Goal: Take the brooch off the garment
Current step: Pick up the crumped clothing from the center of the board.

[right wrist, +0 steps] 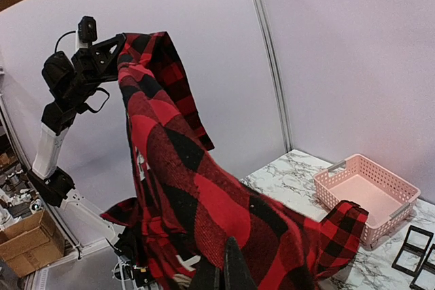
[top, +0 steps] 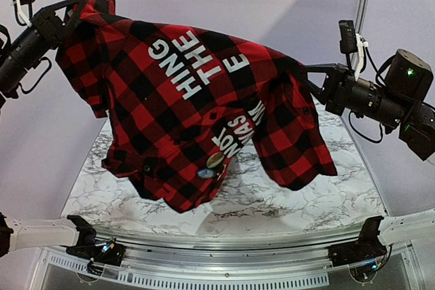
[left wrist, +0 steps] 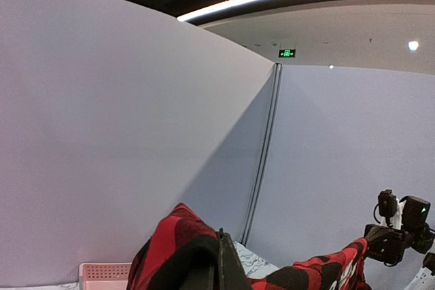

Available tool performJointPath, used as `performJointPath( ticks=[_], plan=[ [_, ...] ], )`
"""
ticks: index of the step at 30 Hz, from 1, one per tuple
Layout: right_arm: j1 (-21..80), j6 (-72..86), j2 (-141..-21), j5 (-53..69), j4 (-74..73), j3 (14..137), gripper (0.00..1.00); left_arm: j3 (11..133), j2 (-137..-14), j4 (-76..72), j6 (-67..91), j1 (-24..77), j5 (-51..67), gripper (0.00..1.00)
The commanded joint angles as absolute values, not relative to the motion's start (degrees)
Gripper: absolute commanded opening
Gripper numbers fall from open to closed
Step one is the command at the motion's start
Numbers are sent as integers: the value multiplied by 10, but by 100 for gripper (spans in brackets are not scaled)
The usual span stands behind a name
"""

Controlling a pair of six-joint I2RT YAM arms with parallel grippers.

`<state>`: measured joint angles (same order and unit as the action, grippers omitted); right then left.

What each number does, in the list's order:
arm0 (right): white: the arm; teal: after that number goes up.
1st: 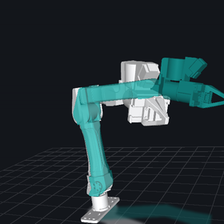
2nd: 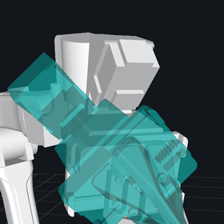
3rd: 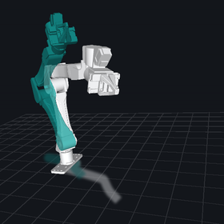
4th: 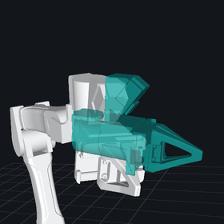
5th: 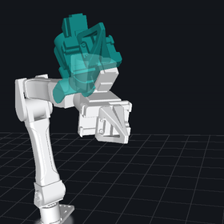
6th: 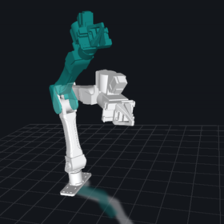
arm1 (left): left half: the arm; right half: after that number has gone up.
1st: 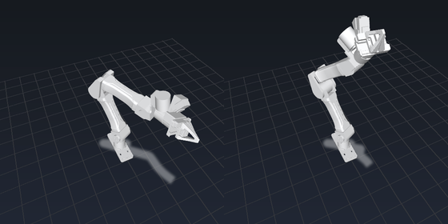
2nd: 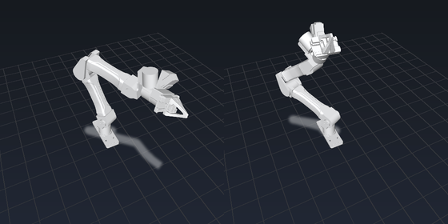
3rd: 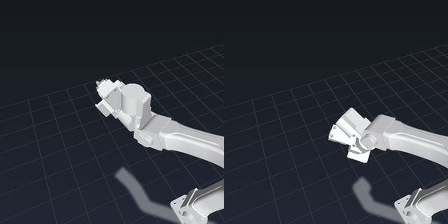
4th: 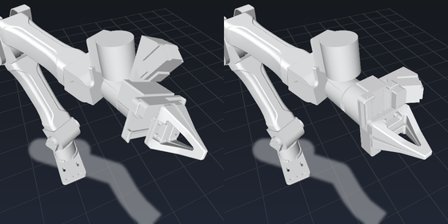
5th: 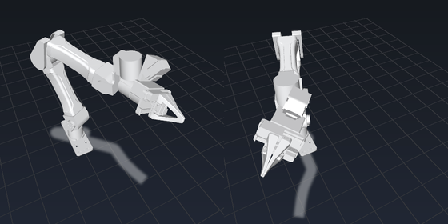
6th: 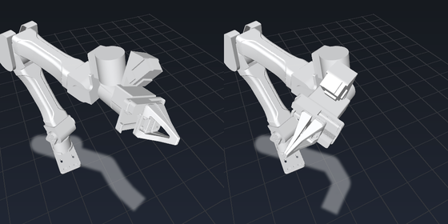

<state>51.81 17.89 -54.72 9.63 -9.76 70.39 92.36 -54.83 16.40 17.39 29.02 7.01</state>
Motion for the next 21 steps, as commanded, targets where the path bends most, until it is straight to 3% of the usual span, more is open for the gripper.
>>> performJointPath(
  ticks=[1, 11, 16, 21],
  plan=[
    [518, 159, -563, 96, -140, 722, 0, 937, -542, 183, 178, 284, 42, 0],
    [517, 226, -645, -128, -40, 582, 0, 821, -674, 221, 156, 257, -206, 0],
    [517, 285, -786, -123, -24, 592, 0, 768, -769, 218, 178, 218, -204, 0],
    [518, 287, -825, -89, 37, 577, 0, 701, -743, 148, 176, 216, -192, 0]
  ],
)
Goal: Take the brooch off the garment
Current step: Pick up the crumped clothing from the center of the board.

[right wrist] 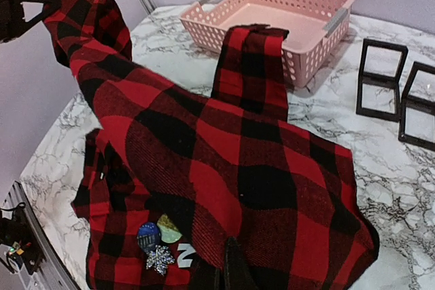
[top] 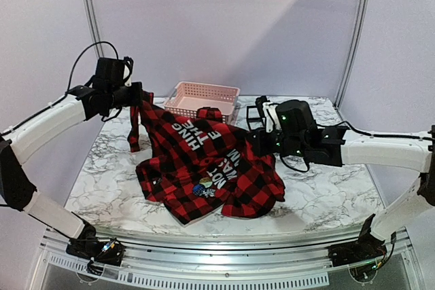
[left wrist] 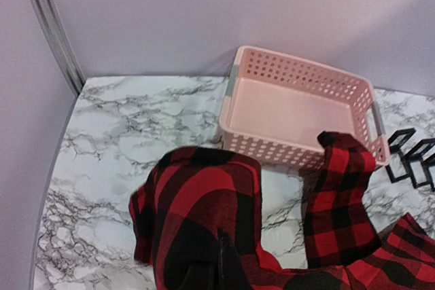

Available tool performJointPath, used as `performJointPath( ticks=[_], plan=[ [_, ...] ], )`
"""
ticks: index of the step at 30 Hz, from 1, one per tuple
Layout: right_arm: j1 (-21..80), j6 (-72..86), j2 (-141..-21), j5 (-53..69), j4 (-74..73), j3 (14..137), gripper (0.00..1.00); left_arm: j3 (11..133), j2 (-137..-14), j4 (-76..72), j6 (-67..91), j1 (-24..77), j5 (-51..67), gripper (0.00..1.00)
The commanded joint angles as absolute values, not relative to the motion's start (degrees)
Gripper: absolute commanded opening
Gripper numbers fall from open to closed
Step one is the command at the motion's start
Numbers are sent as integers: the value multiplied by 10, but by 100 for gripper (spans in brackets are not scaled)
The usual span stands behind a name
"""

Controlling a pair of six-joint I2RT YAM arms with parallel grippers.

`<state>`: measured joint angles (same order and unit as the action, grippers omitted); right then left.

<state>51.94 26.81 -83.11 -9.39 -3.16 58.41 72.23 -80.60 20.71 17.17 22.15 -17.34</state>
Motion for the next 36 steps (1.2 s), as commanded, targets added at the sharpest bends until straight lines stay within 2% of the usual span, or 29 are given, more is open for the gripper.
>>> performJointPath(
  ticks=[1, 13, 21, 25, 30, 36],
  plan=[
    [518, 281, -819, -81, 44, 576, 0, 690, -730, 138, 176, 216, -194, 0],
    [519, 199, -698, 75, 30, 592, 0, 695, -561, 157, 206, 199, -154, 0],
    [522, 185, -643, 195, -68, 655, 0, 725, -429, 203, 200, 199, -142, 0],
    [551, 180, -638, 195, -106, 684, 0, 754, -380, 245, 193, 199, -138, 0],
    [564, 174, -636, 231, -94, 712, 0, 834, -366, 279, 192, 199, -107, 0],
    [565, 166, -633, 292, -66, 767, 0, 977, -416, 346, 194, 200, -44, 0]
  ],
)
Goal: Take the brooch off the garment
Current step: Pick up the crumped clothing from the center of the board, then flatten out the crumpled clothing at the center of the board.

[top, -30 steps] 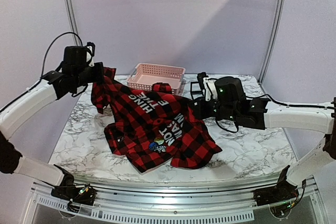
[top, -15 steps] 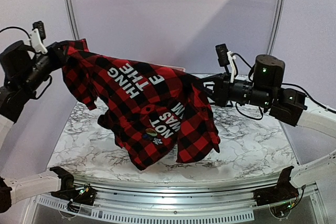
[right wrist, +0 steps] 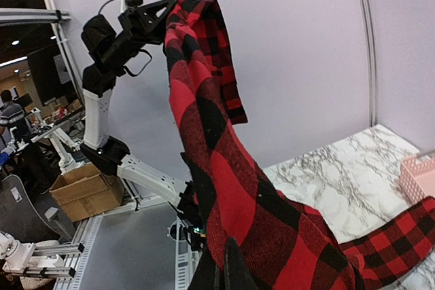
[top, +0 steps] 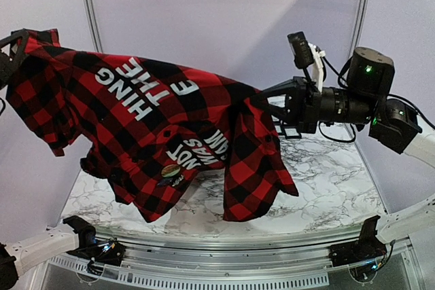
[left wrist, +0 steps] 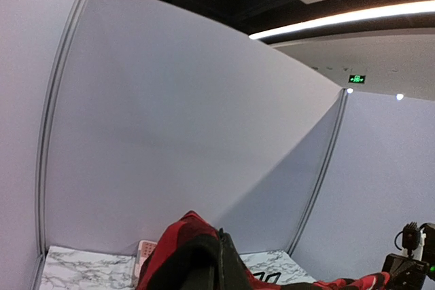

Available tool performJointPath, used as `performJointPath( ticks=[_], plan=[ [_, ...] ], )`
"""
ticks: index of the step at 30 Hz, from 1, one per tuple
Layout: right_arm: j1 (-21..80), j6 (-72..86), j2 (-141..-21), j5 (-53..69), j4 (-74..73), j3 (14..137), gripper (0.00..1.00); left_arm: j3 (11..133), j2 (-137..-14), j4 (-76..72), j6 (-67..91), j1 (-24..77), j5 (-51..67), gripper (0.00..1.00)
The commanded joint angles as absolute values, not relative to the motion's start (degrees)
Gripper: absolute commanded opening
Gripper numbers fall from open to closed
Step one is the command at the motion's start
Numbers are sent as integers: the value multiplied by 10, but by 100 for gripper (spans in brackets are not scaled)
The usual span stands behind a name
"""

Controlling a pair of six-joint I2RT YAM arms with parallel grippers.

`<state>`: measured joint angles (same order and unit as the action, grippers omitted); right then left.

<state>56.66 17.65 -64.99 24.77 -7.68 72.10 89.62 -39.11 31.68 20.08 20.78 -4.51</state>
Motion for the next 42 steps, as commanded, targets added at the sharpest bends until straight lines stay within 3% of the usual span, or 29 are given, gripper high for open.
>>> performJointPath(
  ticks=[1, 6, 11, 24, 30, 36, 39, 42],
  plan=[
    [565, 165, -630, 302, -60, 770, 0, 997, -424, 355, 193, 200, -40, 0],
    [564, 169, -594, 308, 11, 724, 0, 1038, -436, 358, 186, 200, -22, 0],
    [565, 177, -584, 219, 14, 668, 0, 972, -447, 336, 204, 200, -10, 0],
    [565, 231, -709, -66, -58, 615, 0, 749, -541, 232, 214, 200, -48, 0],
    [564, 261, -777, -193, -98, 619, 0, 703, -631, 174, 199, 199, -90, 0],
    [524, 322, -841, -181, -126, 614, 2, 719, -746, 169, 198, 199, -119, 0],
    [514, 341, -862, -155, -126, 612, 7, 722, -782, 166, 195, 198, -110, 14],
    [508, 353, -873, -132, -122, 609, 19, 719, -789, 166, 196, 198, -108, 50]
  ],
)
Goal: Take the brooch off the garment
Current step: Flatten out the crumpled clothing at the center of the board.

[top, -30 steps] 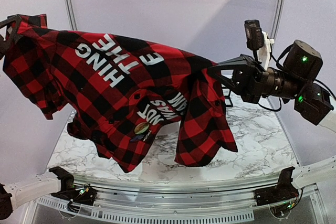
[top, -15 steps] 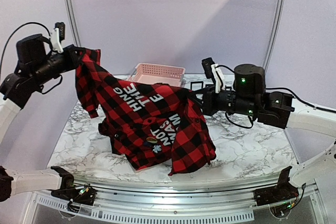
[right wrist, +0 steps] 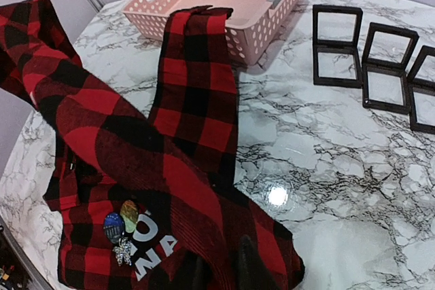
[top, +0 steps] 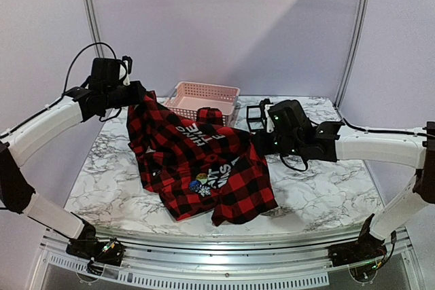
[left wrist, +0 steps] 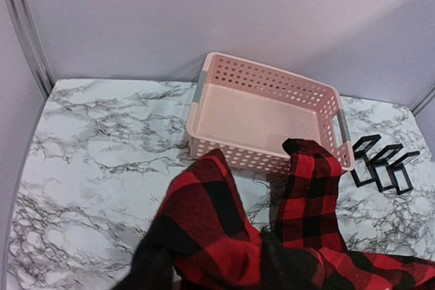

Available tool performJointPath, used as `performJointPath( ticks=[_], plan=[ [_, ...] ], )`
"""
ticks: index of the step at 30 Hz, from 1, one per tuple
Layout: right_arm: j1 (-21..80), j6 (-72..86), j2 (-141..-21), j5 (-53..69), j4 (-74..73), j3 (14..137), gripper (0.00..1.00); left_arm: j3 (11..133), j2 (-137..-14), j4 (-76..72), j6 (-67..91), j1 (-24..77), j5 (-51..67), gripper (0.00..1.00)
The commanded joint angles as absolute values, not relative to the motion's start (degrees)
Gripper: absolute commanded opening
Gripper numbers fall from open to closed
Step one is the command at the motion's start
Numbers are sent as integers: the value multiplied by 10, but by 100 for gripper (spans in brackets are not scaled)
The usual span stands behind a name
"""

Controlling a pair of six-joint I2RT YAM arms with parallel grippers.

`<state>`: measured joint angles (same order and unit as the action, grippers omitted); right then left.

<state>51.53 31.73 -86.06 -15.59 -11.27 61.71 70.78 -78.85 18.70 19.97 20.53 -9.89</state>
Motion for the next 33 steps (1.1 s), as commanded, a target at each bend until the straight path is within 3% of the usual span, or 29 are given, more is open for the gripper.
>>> performJointPath(
  ticks=[1, 3, 5, 8, 17, 24, 33],
  plan=[
    [505, 355, -870, -113, -110, 600, 29, 715, -786, 165, 194, 198, -108, 58],
    [493, 357, -845, -76, -73, 569, 52, 705, -772, 168, 191, 198, -108, 71],
    [476, 368, -817, -43, -39, 532, 75, 693, -750, 181, 190, 198, -115, 96],
    [453, 381, -776, -17, -32, 502, 85, 671, -720, 223, 201, 199, -131, 100],
    [441, 395, -707, 51, -83, 446, 90, 485, -601, 279, 338, 263, -102, 100],
    [466, 421, -659, 87, -102, 369, 90, 416, -572, 351, 390, 329, -56, 99],
    [507, 490, -695, 73, -51, 333, 86, 322, -543, 304, 488, 424, 14, 100]
  ],
)
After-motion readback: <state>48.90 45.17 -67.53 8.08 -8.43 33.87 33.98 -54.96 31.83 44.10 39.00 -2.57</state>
